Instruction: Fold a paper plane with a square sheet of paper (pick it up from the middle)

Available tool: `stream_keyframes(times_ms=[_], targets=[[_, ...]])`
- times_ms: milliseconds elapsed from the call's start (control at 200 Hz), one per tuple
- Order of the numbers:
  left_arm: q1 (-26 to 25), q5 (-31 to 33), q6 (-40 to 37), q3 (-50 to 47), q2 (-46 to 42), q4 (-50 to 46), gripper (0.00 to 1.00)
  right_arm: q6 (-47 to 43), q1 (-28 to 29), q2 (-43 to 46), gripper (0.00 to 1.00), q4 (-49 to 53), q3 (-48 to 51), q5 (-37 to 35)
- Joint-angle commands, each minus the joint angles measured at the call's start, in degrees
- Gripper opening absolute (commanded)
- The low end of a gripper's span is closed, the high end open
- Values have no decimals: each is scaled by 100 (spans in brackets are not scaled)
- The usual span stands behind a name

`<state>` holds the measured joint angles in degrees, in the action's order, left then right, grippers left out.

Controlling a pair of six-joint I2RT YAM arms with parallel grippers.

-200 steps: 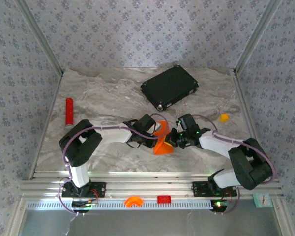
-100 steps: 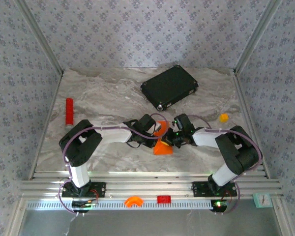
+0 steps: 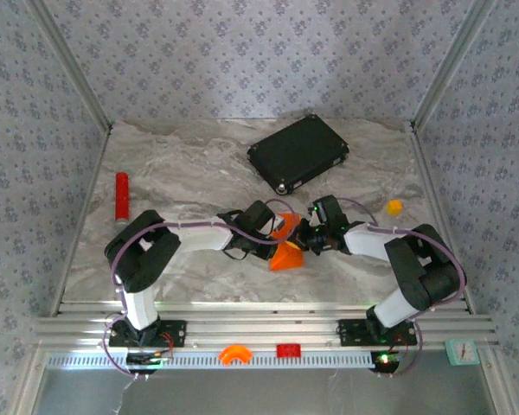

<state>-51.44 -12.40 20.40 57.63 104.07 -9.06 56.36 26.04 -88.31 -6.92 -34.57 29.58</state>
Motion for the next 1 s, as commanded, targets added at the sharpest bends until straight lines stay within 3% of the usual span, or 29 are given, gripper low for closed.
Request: stream_keyframes(times_ms=[0,190,490,855,994], targets=[[-15,29,-116,78,104,-210,0,-182,-131,-223,5,225,3,0],[-15,55,-115,56,56,-225,0,-90,-204,-547,3,169,250,-138],[-15,62,-113,58,52,-248,0,-177,-364,105,5,265,-30,16],[-16,75,-106,28,8,-236,0,-113,-617,-383,4,-185,574,8],[-15,65,-114,19,14,-228,0,-88,-685,-166,5,-137,512,82]])
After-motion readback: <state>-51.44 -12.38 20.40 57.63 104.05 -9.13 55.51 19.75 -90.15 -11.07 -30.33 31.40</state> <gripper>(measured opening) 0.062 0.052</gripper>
